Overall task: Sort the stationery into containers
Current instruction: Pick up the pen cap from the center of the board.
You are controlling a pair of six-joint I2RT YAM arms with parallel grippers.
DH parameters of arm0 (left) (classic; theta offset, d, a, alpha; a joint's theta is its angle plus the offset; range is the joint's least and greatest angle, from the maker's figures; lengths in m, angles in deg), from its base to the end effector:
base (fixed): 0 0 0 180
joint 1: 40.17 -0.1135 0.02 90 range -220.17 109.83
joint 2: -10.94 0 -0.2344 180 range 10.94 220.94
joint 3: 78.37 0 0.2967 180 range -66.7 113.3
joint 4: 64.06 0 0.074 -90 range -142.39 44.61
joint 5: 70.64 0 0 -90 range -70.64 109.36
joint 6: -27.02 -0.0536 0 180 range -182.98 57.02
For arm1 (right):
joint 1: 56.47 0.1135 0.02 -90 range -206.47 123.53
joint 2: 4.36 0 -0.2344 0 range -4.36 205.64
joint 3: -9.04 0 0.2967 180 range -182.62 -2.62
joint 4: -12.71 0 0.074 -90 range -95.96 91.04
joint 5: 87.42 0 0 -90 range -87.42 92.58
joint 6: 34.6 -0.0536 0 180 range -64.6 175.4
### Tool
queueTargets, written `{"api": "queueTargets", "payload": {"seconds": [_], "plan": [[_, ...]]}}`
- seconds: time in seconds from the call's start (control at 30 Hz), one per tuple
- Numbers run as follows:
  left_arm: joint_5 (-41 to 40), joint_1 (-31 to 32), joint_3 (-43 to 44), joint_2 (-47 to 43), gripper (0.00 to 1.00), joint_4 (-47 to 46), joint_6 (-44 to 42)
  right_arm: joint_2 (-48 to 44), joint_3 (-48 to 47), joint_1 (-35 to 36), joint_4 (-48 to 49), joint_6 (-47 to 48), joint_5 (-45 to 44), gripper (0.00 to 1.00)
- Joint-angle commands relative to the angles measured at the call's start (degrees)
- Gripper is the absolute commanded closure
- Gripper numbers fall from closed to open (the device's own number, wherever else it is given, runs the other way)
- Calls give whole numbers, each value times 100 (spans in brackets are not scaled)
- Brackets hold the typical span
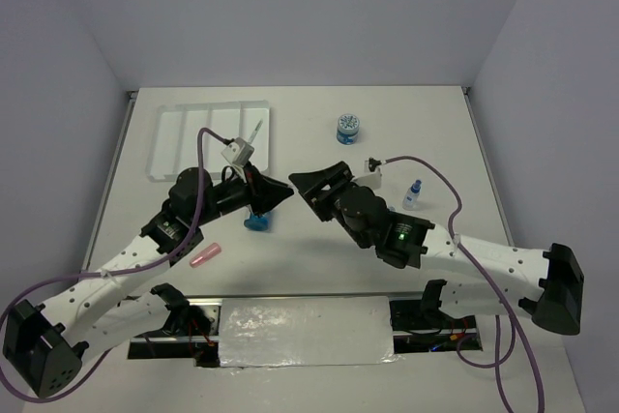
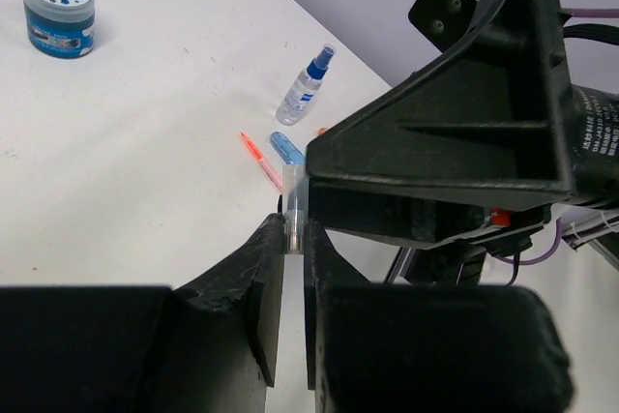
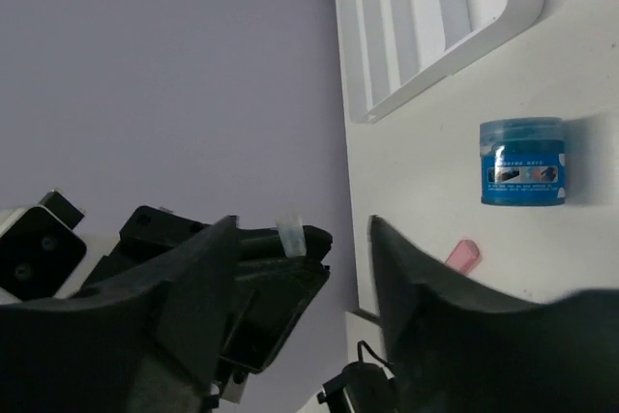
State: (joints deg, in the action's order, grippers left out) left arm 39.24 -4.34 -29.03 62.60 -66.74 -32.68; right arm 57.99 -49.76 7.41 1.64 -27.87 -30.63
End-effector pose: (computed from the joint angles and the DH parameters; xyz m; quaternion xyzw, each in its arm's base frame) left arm 0.2289 -0.1877 0.2861 0.1558 0.6876 -0.4832 0.5191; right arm 0.1683 0.2765 0.2728 0.2999 0.7181 0.4980 0.3826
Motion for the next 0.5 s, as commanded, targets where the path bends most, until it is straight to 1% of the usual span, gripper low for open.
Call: {"api": "queueTargets", "payload": {"seconds": [0.0, 0.07, 0.1, 0.17, 0.2, 0.27, 0.3, 0.33, 0.37, 0.43, 0.47], "plan": [[209, 11, 250, -94, 100, -95, -191, -415, 239, 20, 660, 581, -168, 30], [279, 20, 267, -121, 100, -51, -183, -513, 266, -41, 617, 837, -194, 24], [314, 20, 302, -130, 100, 37, -183, -600, 266, -120, 617, 1238, -73, 19], [411, 20, 337, -138, 100, 134, -148, -653, 240, -366, 835, 1950, 313, 17], [586, 20, 372, -139, 100, 195, -78, -688, 196, -620, 775, 2563, 507, 16], [788, 20, 495, -182, 100, 406, 1, -689, 109, -946, 880, 3356, 1419, 14], [1068, 20, 591, -209, 100, 572, 54, -689, 56, -1347, 828, 3935, 1797, 14], [1245, 20, 653, -244, 100, 687, 46, -689, 47, -1499, 836, 4271, 2714, 14], [1429, 20, 732, -288, 100, 836, 20, -689, 90, -1631, 1150, 5058, 3298, 14], [1868, 29, 1039, -314, 100, 1387, -130, -601, -41, -1782, 961, 5722, 4223, 15], [2018, 29, 1136, -306, 100, 1617, -200, -584, -172, -1774, 794, 6047, 5192, 16]]}}
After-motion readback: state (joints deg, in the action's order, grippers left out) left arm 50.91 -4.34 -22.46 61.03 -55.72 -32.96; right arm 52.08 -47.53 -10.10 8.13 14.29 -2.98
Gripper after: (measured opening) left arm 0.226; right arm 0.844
